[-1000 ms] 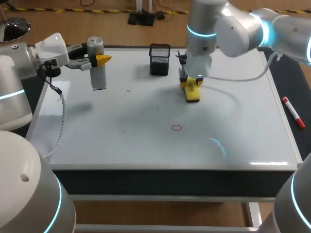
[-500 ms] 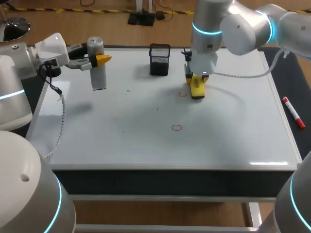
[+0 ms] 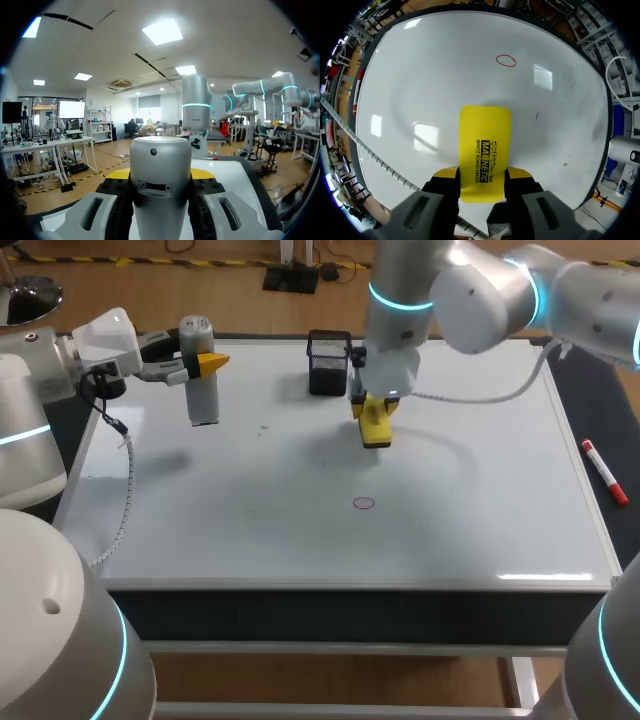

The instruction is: Pick up the inspection probe, press it on each red-marked spot on the whiteboard one by one, put down the probe, pick up the eraser, and wipe off all the red marks.

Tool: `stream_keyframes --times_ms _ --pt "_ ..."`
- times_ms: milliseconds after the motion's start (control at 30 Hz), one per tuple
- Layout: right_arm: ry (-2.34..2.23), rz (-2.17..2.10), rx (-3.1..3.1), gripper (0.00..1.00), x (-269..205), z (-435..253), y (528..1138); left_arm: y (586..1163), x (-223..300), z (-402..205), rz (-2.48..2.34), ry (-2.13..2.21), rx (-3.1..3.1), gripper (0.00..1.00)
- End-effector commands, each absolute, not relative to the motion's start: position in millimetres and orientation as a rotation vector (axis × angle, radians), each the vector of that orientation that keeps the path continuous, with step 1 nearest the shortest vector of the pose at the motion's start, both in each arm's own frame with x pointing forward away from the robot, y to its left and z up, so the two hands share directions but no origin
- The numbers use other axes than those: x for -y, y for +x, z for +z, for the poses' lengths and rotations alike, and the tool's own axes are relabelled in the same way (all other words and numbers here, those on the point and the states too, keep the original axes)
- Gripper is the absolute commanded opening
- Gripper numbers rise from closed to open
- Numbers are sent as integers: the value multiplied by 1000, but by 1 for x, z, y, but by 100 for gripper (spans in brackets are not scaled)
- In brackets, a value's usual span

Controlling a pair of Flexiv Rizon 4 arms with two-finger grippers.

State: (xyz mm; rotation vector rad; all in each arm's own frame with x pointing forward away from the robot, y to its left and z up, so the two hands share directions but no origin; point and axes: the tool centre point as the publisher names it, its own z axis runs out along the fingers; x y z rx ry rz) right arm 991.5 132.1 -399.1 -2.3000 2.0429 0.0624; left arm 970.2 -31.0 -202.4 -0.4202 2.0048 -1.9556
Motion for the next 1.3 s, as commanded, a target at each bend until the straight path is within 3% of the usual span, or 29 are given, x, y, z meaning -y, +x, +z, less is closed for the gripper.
stream_keyframes --times_ms 33,567,1300 --pt "-2307 61 -2035 0 -140 -410 990 970 31 -203 -1957 -418 -2000 0" --pt "-2364 55 -2046 0 -139 -436 983 970 31 -203 -1957 -418 -2000 0" --pt "-2250 -3 -2215 0 -59 -445 996 970 31 -203 -1957 -418 -2000 0"
